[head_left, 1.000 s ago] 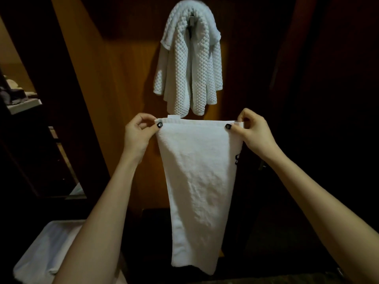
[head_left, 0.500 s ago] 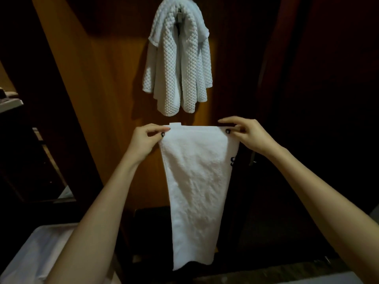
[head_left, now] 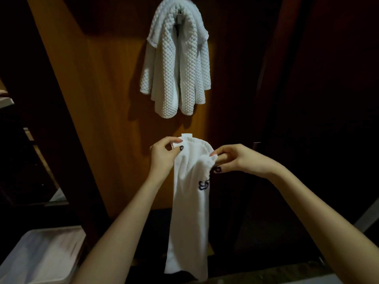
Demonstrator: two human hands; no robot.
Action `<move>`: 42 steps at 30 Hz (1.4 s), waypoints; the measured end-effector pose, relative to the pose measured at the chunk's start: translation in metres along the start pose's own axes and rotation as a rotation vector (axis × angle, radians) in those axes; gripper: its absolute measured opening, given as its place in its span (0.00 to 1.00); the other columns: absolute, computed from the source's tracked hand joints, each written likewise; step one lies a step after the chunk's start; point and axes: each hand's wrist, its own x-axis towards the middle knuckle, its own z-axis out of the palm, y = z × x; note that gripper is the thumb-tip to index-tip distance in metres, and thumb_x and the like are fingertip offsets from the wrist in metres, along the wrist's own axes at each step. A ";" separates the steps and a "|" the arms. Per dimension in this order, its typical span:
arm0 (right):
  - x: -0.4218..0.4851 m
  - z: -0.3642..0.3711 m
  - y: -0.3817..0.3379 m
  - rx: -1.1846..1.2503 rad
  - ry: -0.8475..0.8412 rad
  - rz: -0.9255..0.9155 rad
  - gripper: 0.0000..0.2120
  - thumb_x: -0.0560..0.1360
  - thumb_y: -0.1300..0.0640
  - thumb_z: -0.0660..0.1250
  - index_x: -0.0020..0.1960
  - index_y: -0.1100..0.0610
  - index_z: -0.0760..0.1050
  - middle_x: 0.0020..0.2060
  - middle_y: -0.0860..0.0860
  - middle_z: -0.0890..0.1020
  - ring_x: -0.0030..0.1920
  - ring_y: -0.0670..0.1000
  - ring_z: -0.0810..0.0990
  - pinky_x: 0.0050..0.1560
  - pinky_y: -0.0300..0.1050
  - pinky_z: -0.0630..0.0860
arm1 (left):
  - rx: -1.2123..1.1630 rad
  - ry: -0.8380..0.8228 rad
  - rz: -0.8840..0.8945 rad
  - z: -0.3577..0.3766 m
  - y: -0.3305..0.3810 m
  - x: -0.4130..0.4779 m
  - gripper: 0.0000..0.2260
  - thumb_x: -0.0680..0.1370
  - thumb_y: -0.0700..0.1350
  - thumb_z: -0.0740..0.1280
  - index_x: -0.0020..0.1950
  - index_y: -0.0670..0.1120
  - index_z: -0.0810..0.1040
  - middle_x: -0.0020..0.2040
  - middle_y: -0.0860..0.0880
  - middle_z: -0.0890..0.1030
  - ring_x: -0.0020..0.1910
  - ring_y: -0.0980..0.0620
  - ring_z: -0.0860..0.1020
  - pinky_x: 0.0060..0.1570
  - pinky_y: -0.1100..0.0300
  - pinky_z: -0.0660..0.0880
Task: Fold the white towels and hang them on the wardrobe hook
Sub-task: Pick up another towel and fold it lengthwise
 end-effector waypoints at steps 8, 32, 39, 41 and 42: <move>0.025 0.017 -0.026 -0.504 0.327 -0.300 0.05 0.75 0.55 0.71 0.43 0.56 0.78 0.34 0.46 0.78 0.34 0.42 0.75 0.37 0.36 0.71 | -0.348 -0.206 -0.044 -0.002 0.030 -0.004 0.18 0.72 0.31 0.71 0.55 0.50 0.75 0.39 0.49 0.81 0.38 0.60 0.80 0.39 0.68 0.75; 0.042 0.007 -0.080 -0.742 0.332 -0.378 0.10 0.74 0.50 0.72 0.39 0.54 0.75 0.35 0.47 0.76 0.33 0.42 0.71 0.32 0.36 0.66 | -0.330 -0.245 0.180 -0.019 0.059 0.010 0.11 0.72 0.33 0.72 0.48 0.48 0.81 0.44 0.49 0.83 0.43 0.59 0.80 0.45 0.68 0.75; 0.040 -0.021 -0.045 -0.614 0.185 -0.265 0.09 0.73 0.50 0.73 0.47 0.54 0.78 0.46 0.48 0.80 0.46 0.46 0.78 0.51 0.43 0.74 | -0.318 -0.133 0.180 -0.036 0.055 0.029 0.12 0.72 0.30 0.70 0.46 0.48 0.80 0.41 0.56 0.83 0.42 0.63 0.79 0.46 0.68 0.74; 0.043 -0.023 -0.043 -0.598 0.158 -0.220 0.11 0.73 0.50 0.73 0.45 0.57 0.77 0.41 0.50 0.82 0.39 0.44 0.78 0.44 0.40 0.74 | -0.238 -0.161 0.223 -0.039 0.053 0.036 0.13 0.72 0.30 0.70 0.45 0.48 0.78 0.42 0.53 0.81 0.41 0.65 0.78 0.44 0.70 0.73; 0.046 -0.022 -0.045 -0.622 0.187 -0.229 0.13 0.73 0.50 0.73 0.41 0.59 0.75 0.36 0.51 0.79 0.34 0.43 0.74 0.37 0.37 0.71 | -0.159 -0.161 0.263 -0.039 0.051 0.038 0.13 0.72 0.30 0.70 0.43 0.49 0.77 0.41 0.54 0.79 0.39 0.65 0.77 0.43 0.70 0.72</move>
